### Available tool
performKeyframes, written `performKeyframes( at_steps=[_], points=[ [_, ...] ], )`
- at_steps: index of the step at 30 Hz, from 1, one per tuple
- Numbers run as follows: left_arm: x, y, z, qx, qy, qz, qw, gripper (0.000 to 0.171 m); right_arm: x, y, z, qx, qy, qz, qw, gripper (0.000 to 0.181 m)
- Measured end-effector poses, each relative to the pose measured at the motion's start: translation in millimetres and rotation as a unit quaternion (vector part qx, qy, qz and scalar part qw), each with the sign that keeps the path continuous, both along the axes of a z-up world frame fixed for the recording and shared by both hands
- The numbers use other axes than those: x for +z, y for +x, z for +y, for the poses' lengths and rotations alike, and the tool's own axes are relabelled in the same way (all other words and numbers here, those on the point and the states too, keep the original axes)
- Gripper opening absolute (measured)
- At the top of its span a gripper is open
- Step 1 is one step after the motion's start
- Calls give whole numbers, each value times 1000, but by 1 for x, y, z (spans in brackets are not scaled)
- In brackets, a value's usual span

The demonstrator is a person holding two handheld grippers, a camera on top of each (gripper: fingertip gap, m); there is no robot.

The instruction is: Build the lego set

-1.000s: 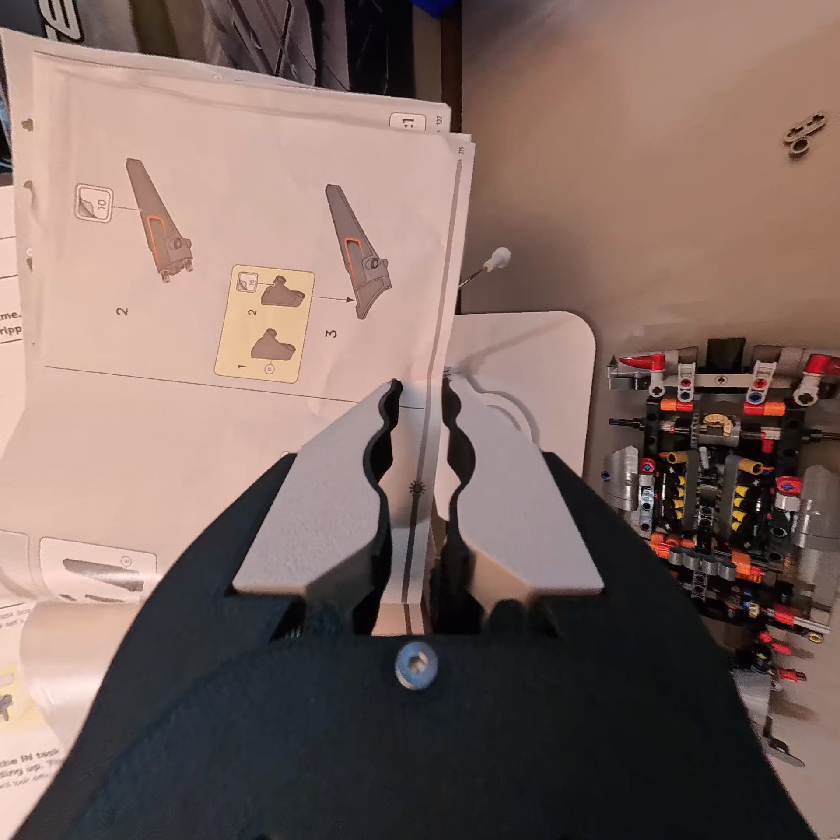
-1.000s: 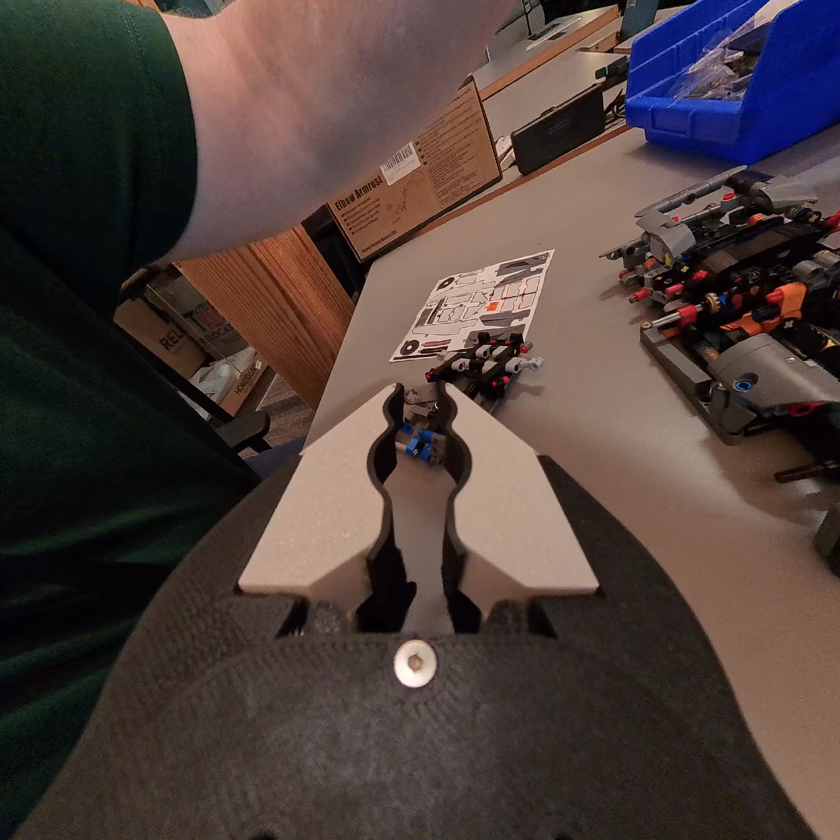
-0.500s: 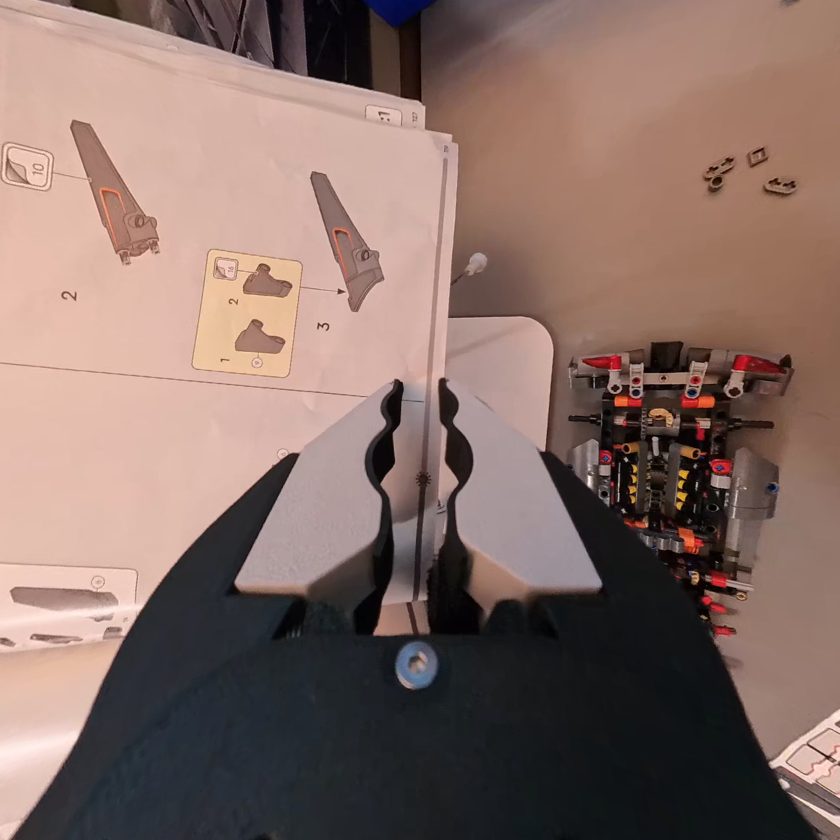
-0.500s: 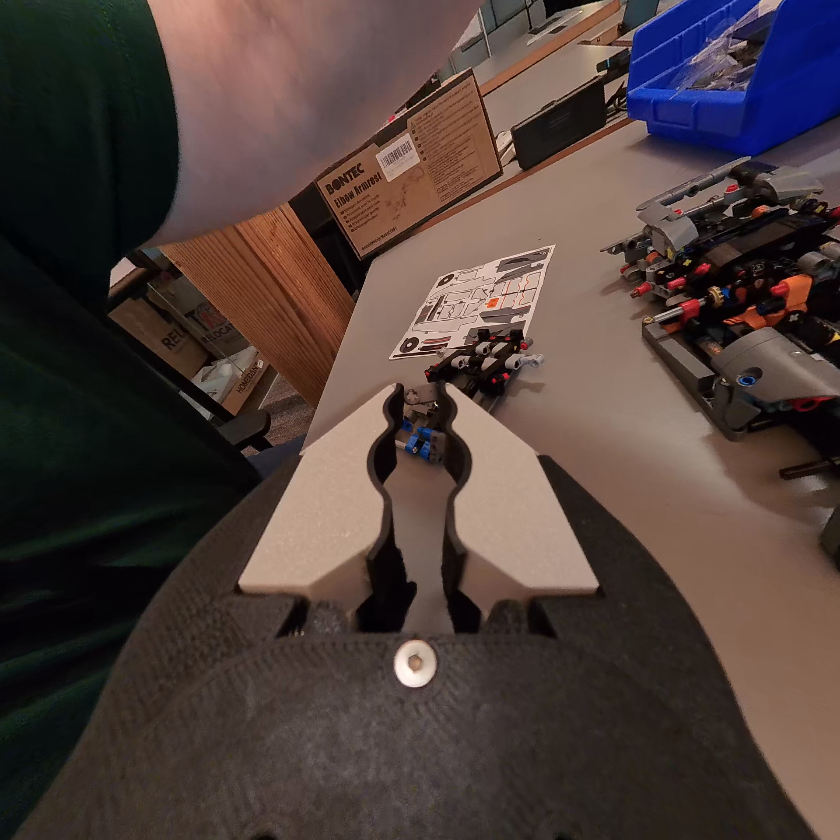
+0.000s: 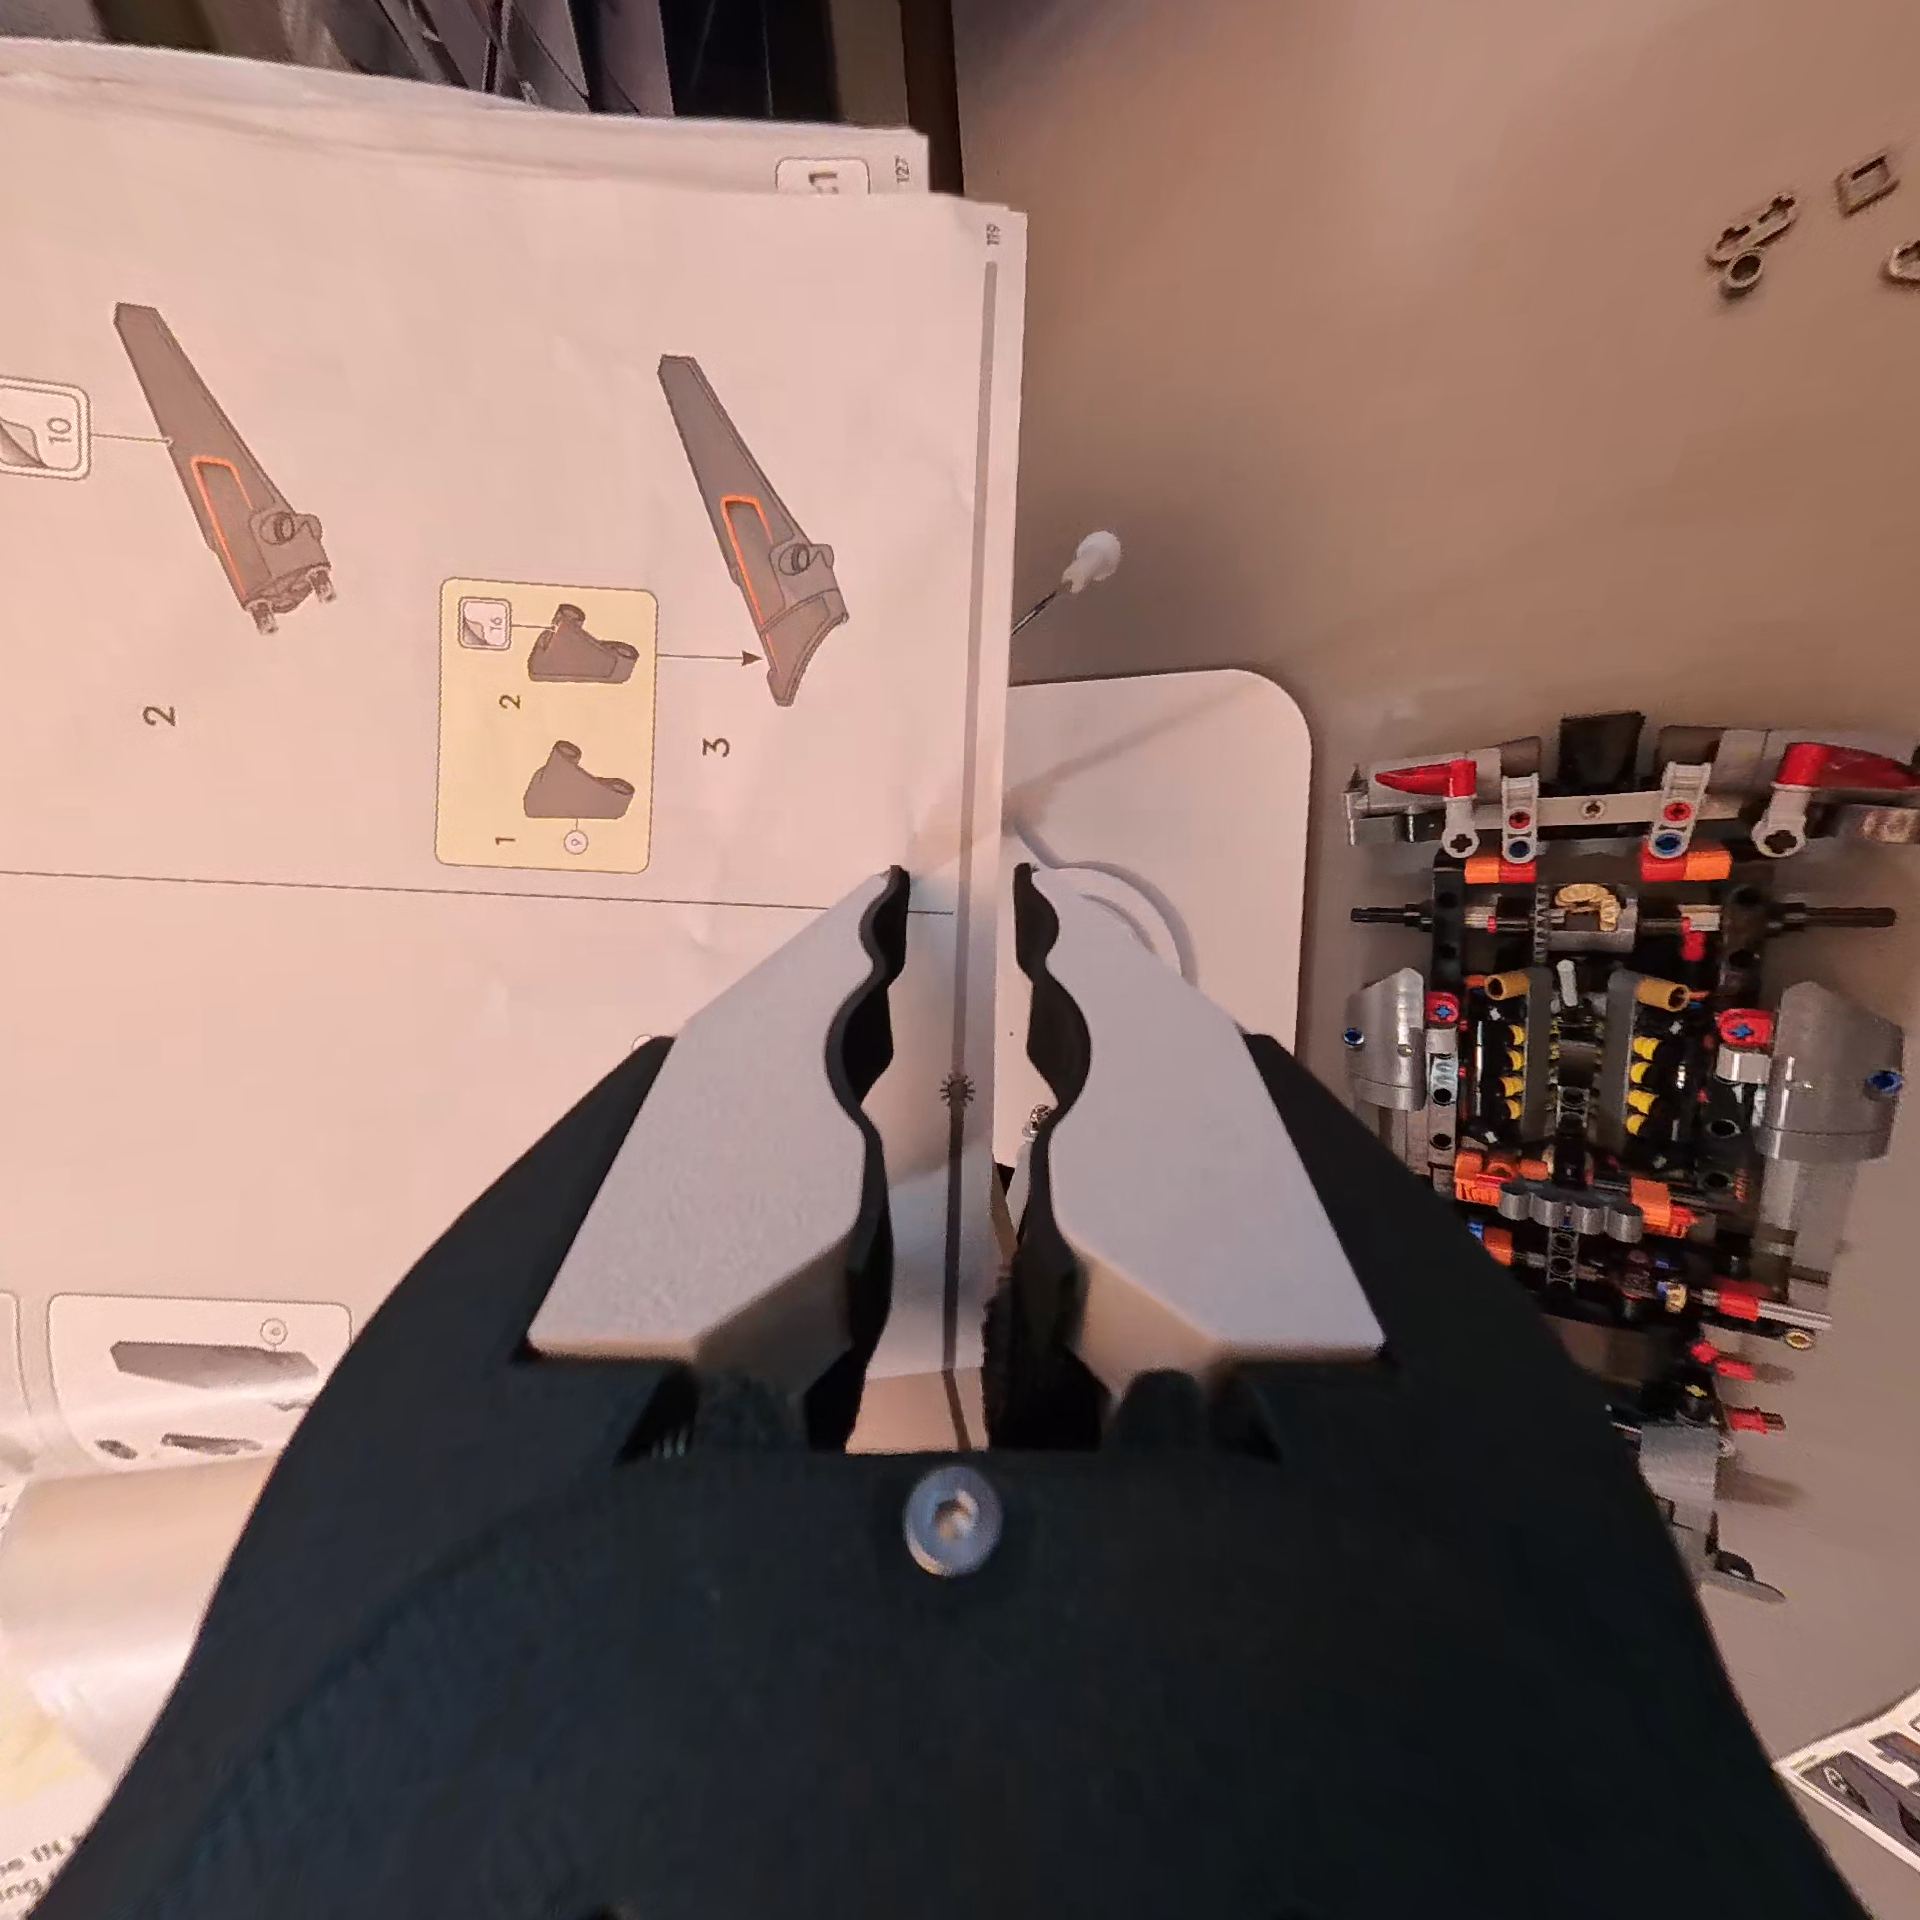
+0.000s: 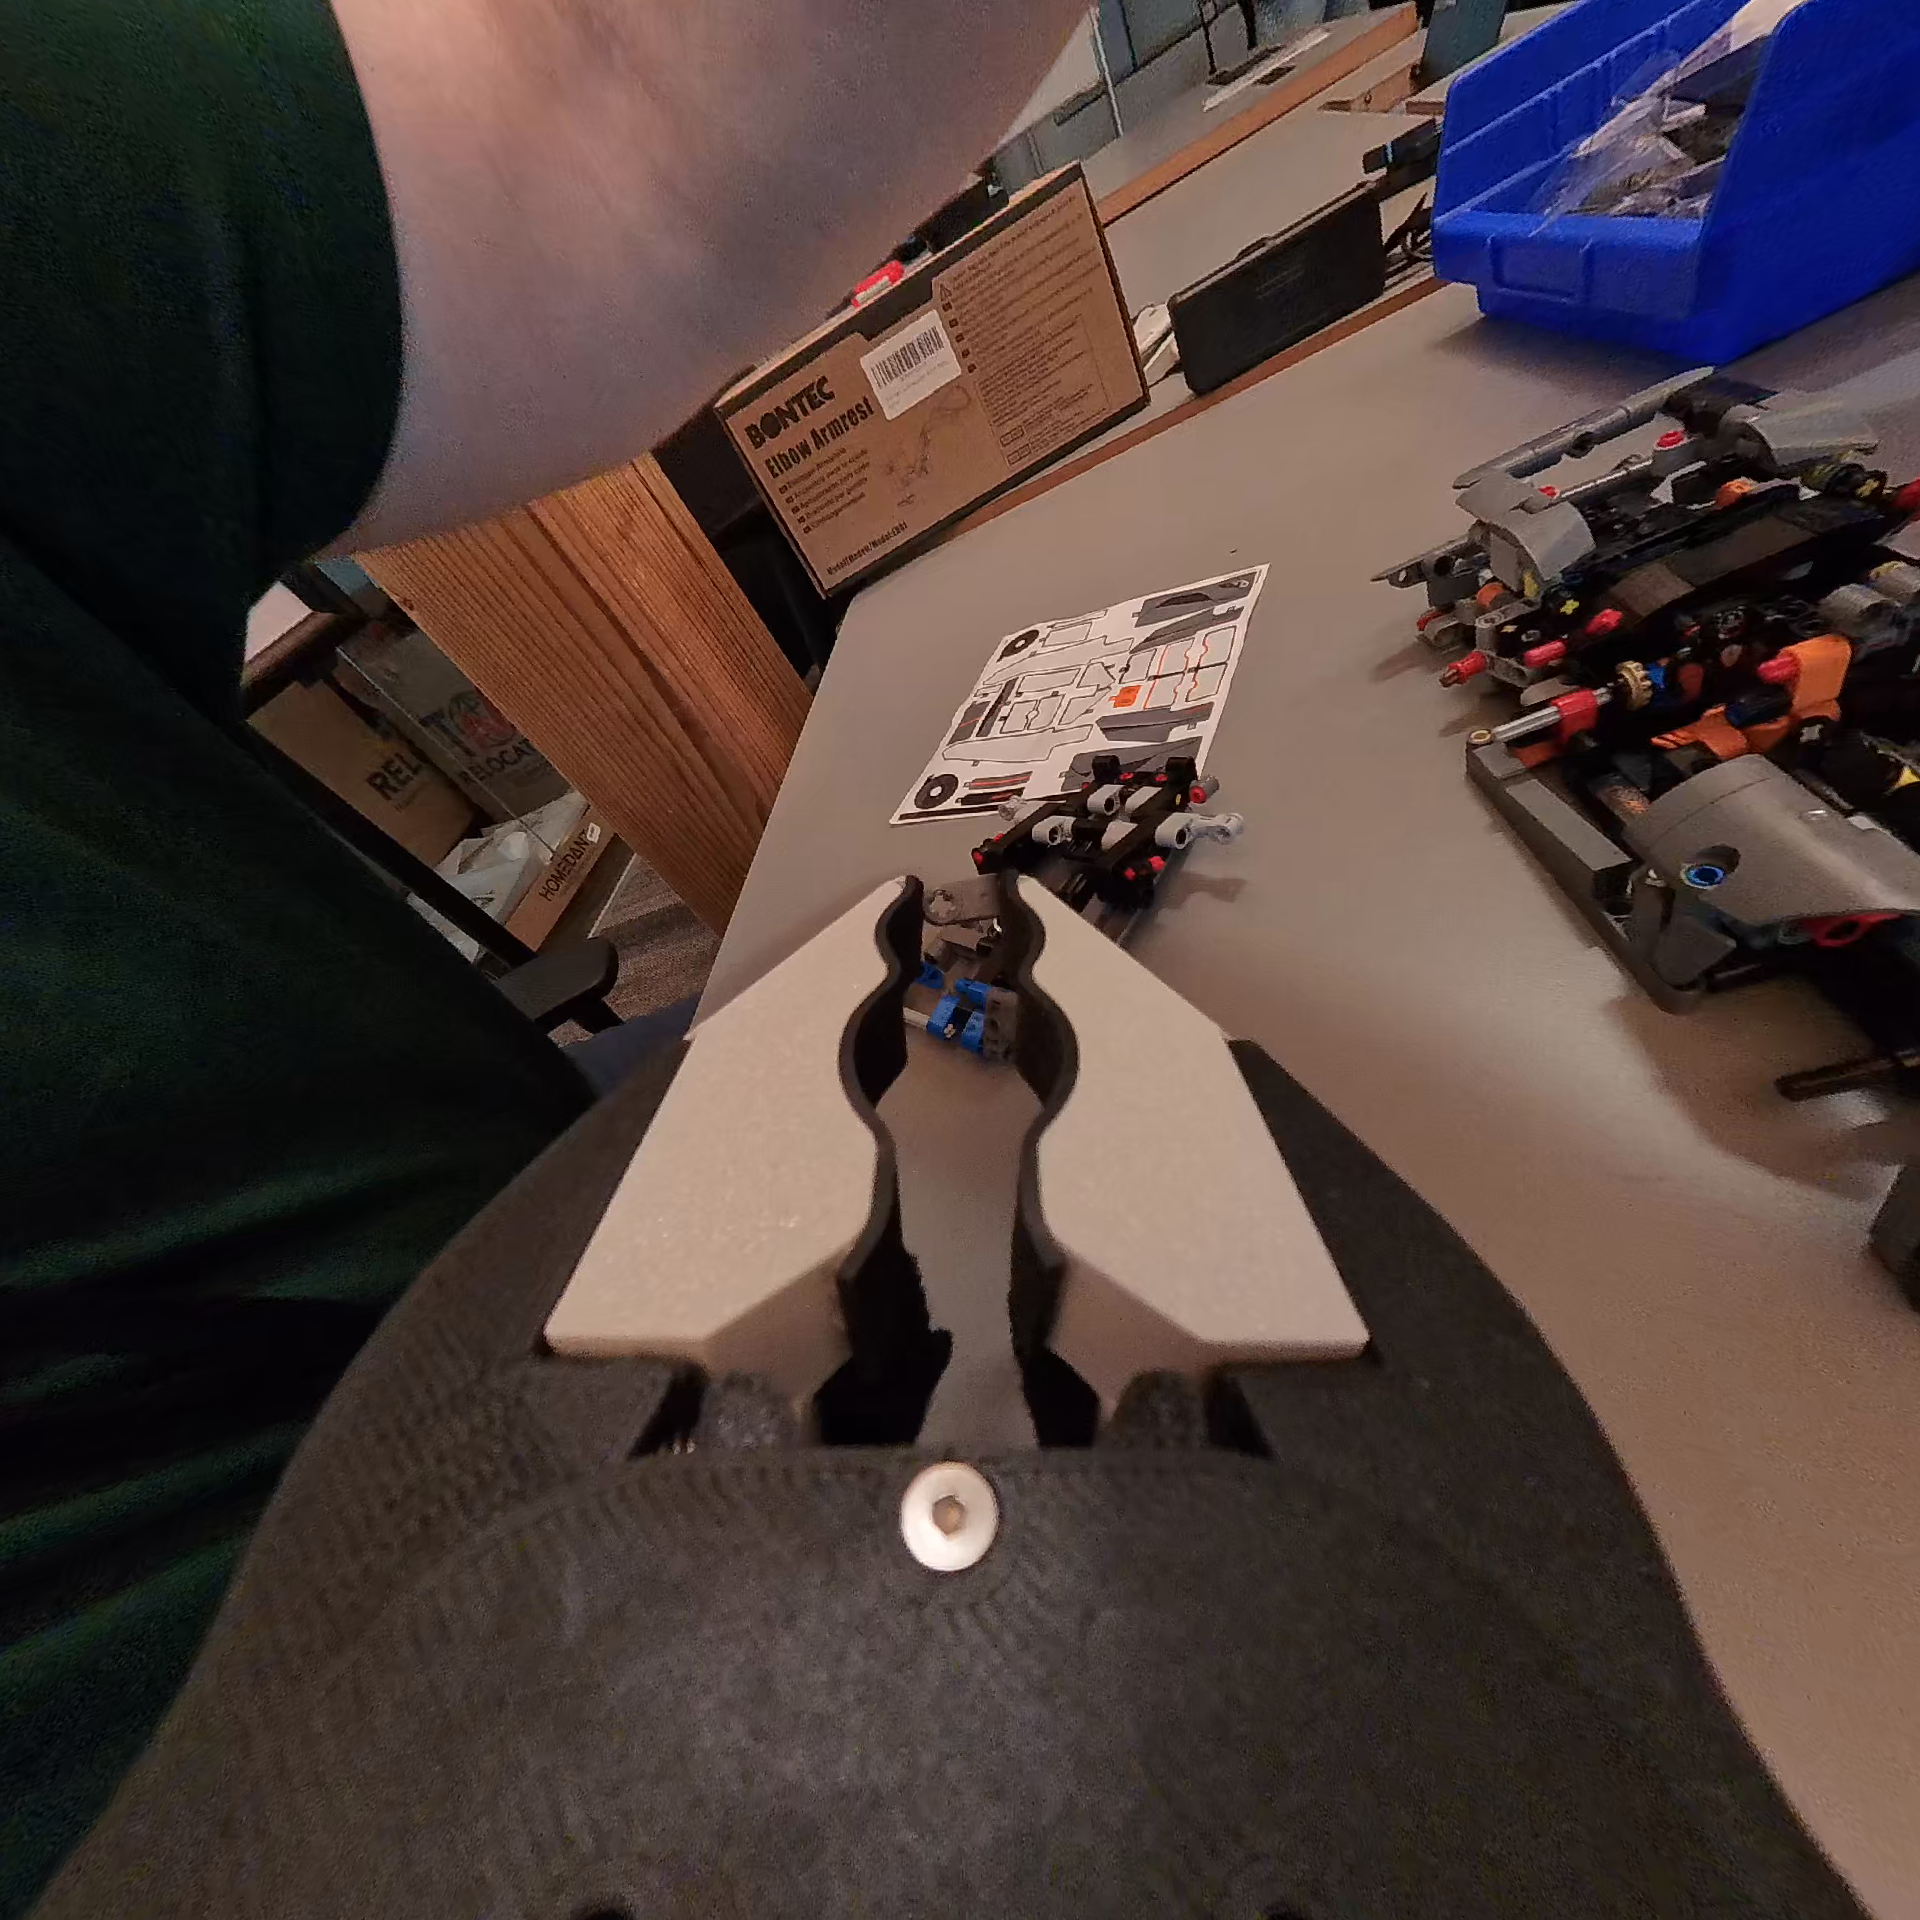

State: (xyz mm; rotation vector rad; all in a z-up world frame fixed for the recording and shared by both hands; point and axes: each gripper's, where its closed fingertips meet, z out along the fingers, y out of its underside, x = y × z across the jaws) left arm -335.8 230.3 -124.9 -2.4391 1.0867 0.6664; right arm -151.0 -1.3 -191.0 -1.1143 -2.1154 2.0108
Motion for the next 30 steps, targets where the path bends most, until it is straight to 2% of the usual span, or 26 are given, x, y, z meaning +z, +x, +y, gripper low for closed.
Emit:
performKeyframes(
  at_steps=[3, 7, 13, 19, 23, 27, 30],
  points=[
    [4, -4, 1, 11, -1, 2, 1000, 7, -2, 0, -1, 1, -1, -5, 1000, 12],
    [3, -9, 1, 26, -9, 7, 1000, 4, 1, 2, -5, 9, -5, -1, 1000, 12],
    [3, -11, 9, 71, 49, 24, 996, 0, -3, 1, -6, 9, -5, -7, 1000, 12],
    [4, -7, 20, 70, 83, 93, 990, 10, -14, -1, -7, 9, 11, -16, 1000, 12],
    [4, -4, 22, 60, 90, 97, 989, 7, -17, -2, -6, 6, 14, -18, 1000, 12],
    [4, -2, 17, 49, 90, 68, 992, 10, -19, -3, -5, 7, 11, -22, 1000, 12],
    [0, 0, 11, 46, 71, 23, 996, 31, -19, -3, -5, 7, 10, -23, 1000, 12]
  ],
)
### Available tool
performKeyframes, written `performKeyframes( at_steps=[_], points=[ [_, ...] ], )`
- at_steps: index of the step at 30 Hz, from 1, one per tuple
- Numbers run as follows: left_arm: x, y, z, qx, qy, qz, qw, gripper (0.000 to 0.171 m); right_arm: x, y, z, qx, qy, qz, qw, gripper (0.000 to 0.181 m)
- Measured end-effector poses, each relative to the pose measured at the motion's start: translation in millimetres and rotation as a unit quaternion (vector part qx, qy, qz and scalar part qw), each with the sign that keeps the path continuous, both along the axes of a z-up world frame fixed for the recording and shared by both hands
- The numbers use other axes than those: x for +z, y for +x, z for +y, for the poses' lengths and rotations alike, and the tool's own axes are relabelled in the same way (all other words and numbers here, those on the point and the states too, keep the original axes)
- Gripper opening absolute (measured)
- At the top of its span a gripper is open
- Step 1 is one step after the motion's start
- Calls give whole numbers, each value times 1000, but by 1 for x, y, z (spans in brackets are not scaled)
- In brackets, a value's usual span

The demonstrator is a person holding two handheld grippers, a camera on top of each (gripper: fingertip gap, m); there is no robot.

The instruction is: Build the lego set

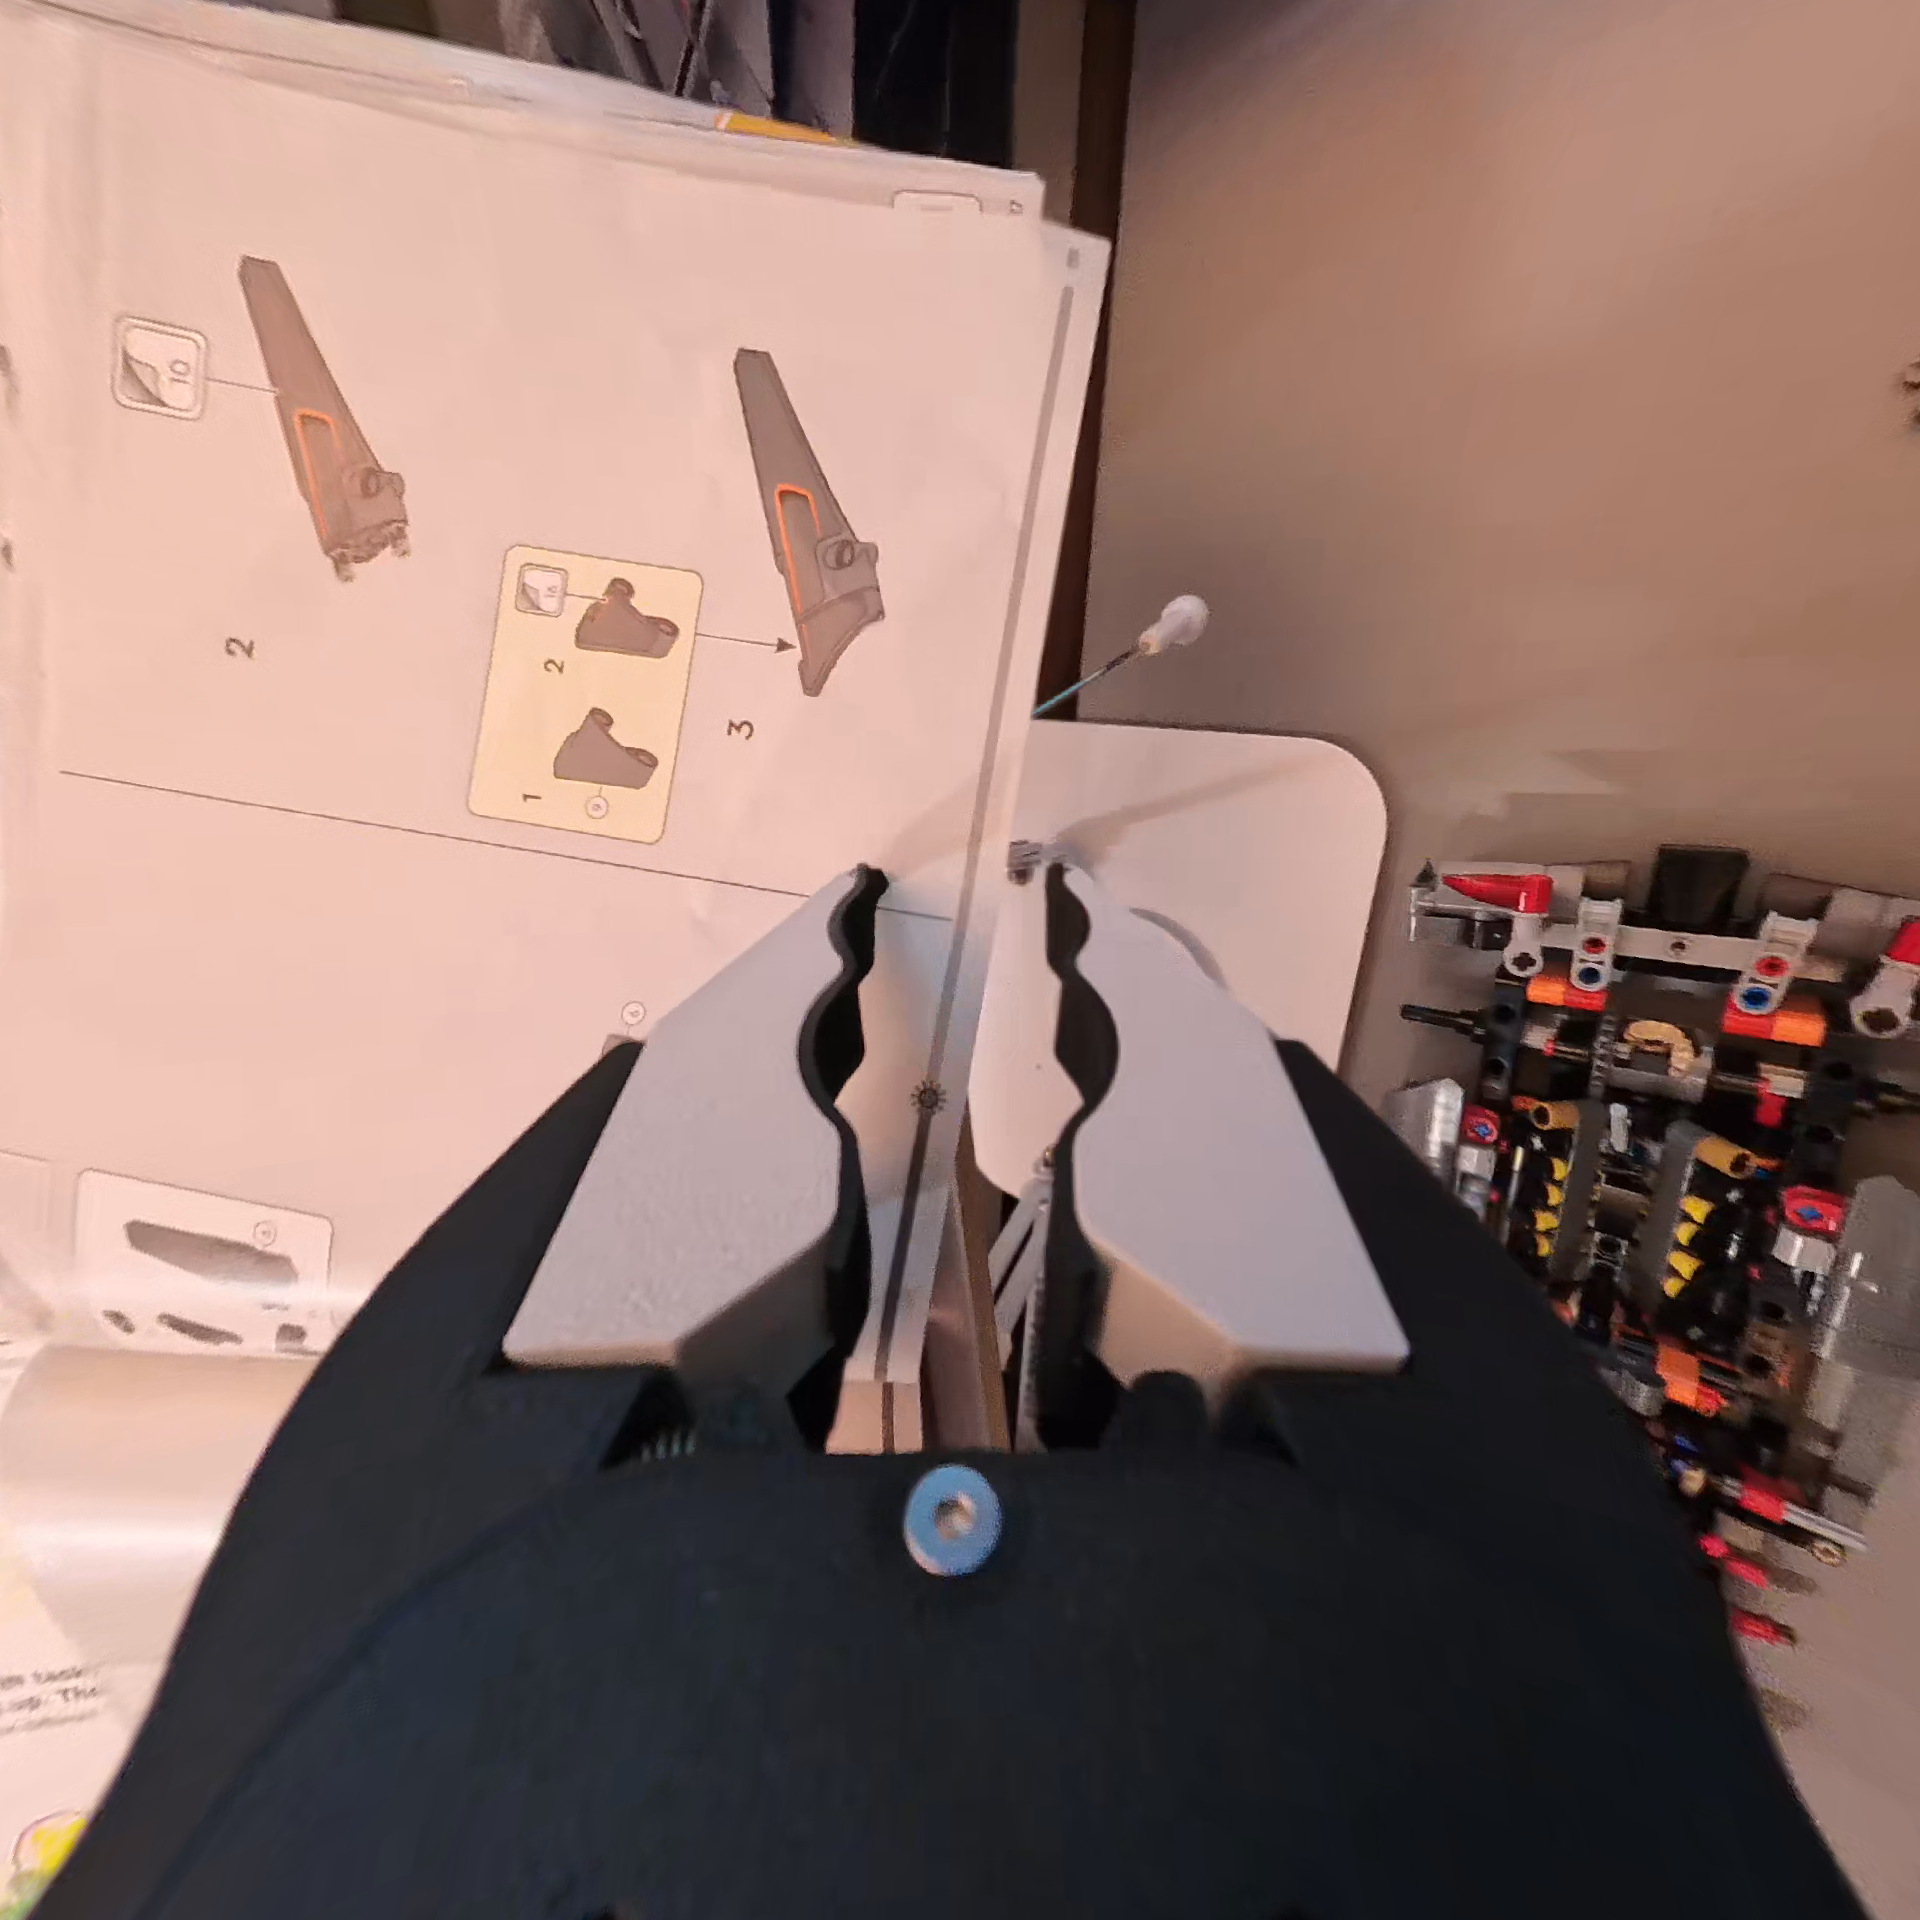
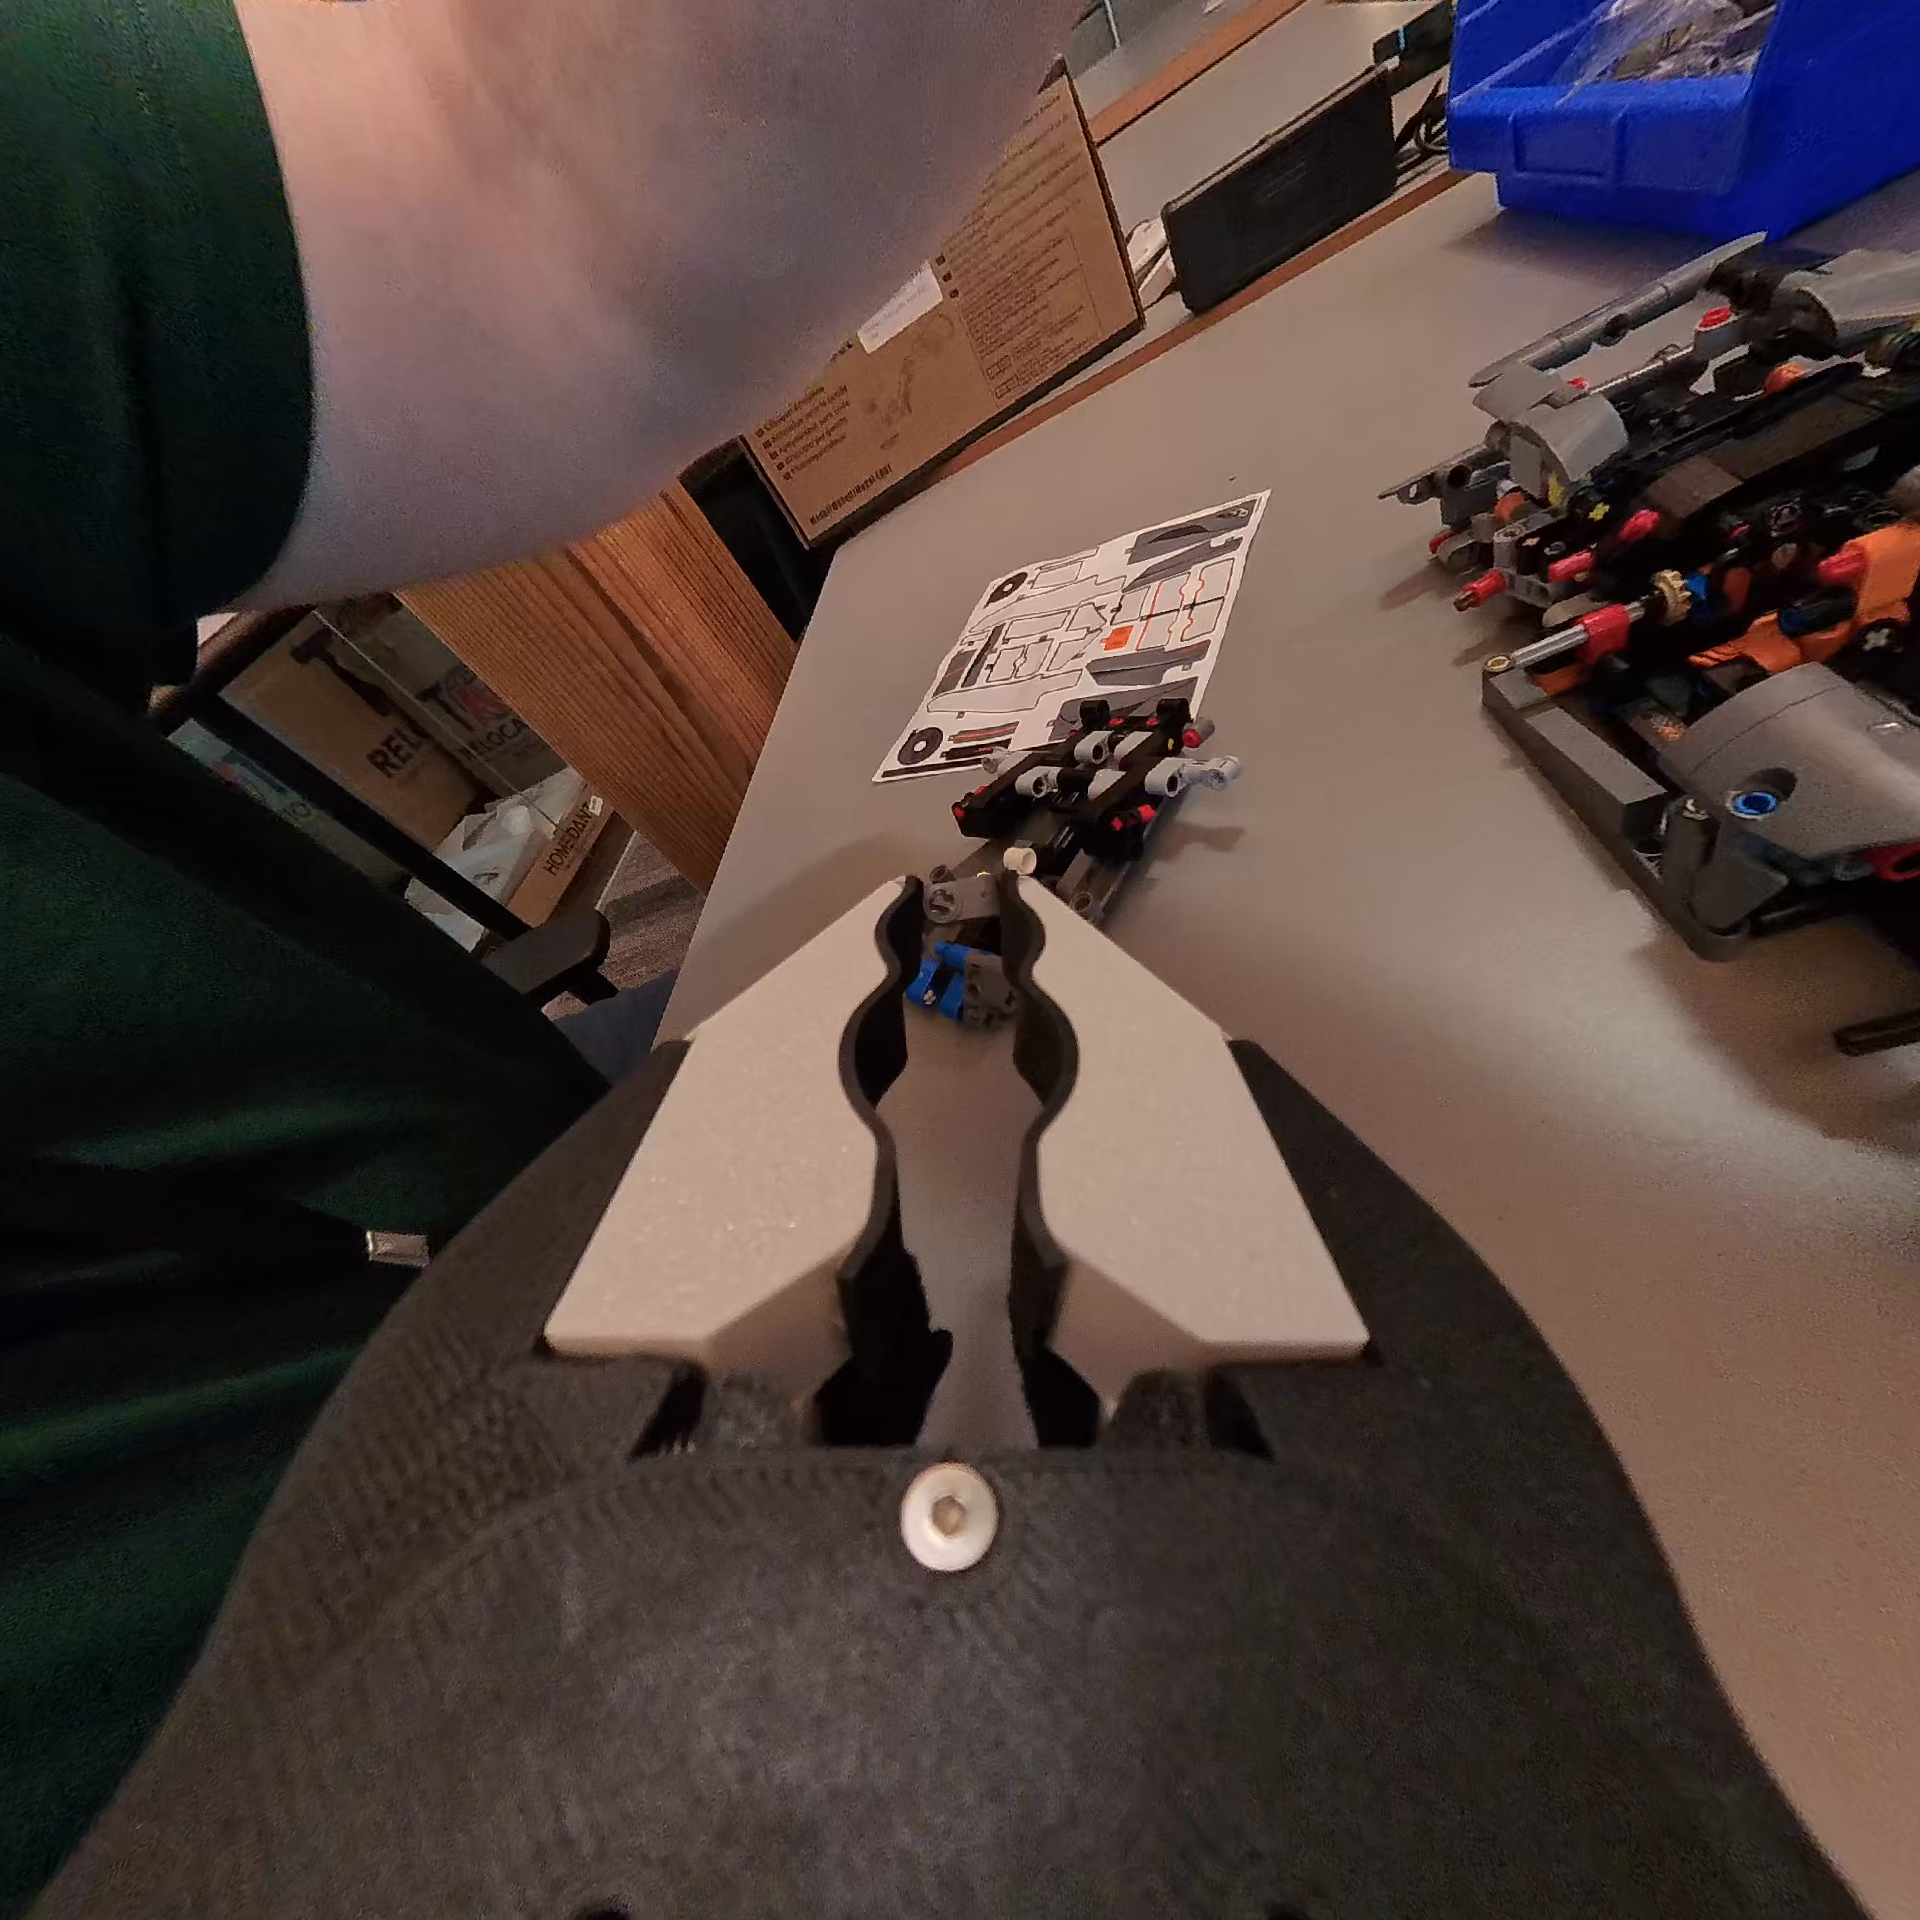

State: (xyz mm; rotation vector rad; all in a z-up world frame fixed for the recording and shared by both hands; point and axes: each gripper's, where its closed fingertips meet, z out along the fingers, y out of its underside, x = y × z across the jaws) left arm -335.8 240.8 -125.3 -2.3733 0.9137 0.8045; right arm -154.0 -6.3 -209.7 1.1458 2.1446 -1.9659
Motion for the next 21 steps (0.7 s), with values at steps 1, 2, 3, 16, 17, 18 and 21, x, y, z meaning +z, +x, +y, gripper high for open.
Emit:
performKeyframes(
  at_steps=[1, 2, 3, 16, 17, 18, 21],
  points=[
    [0, -1, -1, -2, -3, -1, 1000, 31, 0, 0, 0, 0, 0, 1, 1000, 12],
    [1, -3, -2, -3, -6, 6, 1000, 28, 1, 0, 1, -1, -1, 1, 1000, 12],
    [1, -5, -3, -5, -7, 13, 1000, 25, 1, 0, 1, -2, -3, 1, 1000, 12],
    [1, -9, -8, -29, -17, 28, 999, 21, 8, 0, 4, -6, -9, 7, 1000, 12],
    [1, -9, -9, -31, -17, 31, 999, 21, 8, 0, 4, -5, -8, 8, 1000, 12],
    [0, -8, -9, -32, -17, 28, 999, 18, 8, 0, 4, -5, -8, 8, 1000, 12],
    [0, -8, -11, -29, -19, 14, 999, 17, 9, 1, 3, -5, -8, 9, 1000, 12]
  ],
)
